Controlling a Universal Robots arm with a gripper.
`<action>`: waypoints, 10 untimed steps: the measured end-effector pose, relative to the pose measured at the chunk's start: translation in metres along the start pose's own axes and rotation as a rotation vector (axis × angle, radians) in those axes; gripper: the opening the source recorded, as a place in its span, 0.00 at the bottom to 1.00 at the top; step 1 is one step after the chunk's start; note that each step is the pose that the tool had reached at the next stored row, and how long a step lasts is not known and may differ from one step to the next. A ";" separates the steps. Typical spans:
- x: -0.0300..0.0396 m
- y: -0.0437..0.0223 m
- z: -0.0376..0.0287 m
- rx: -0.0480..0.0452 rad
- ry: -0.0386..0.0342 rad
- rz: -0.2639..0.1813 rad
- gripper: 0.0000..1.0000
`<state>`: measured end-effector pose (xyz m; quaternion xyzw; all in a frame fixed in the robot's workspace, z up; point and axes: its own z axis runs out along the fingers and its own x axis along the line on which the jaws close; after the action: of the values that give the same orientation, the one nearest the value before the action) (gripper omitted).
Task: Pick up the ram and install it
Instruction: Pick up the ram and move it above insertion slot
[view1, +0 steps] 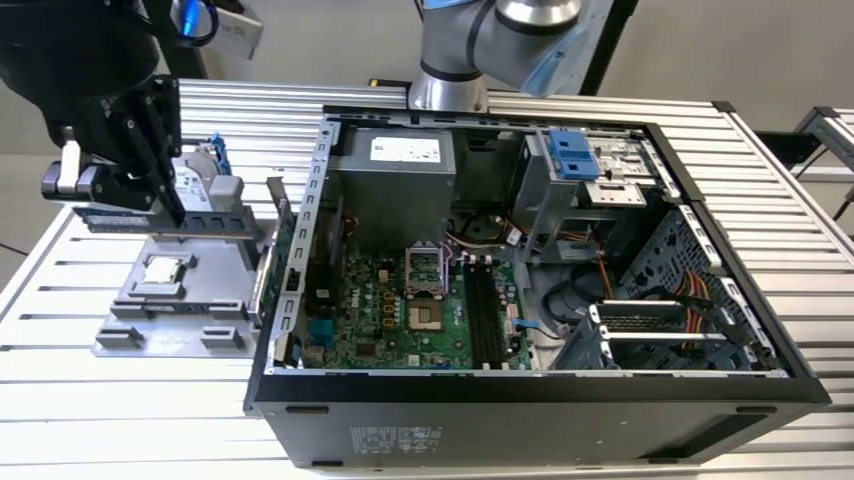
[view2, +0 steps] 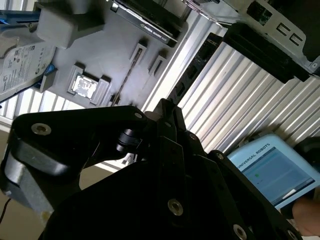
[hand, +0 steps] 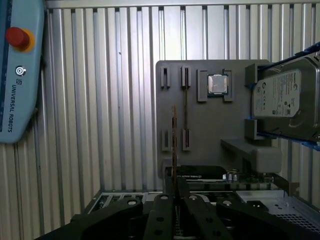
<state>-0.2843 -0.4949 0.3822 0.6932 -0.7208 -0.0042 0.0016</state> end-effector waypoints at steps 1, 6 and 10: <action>0.0000 -0.0008 0.0000 0.0000 0.0000 0.000 0.00; -0.0002 -0.0048 0.0000 0.0000 0.0000 0.000 0.00; -0.0003 -0.0082 -0.0001 0.0000 0.0000 0.000 0.00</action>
<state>-0.2761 -0.4949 0.3822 0.6932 -0.7208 -0.0042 0.0016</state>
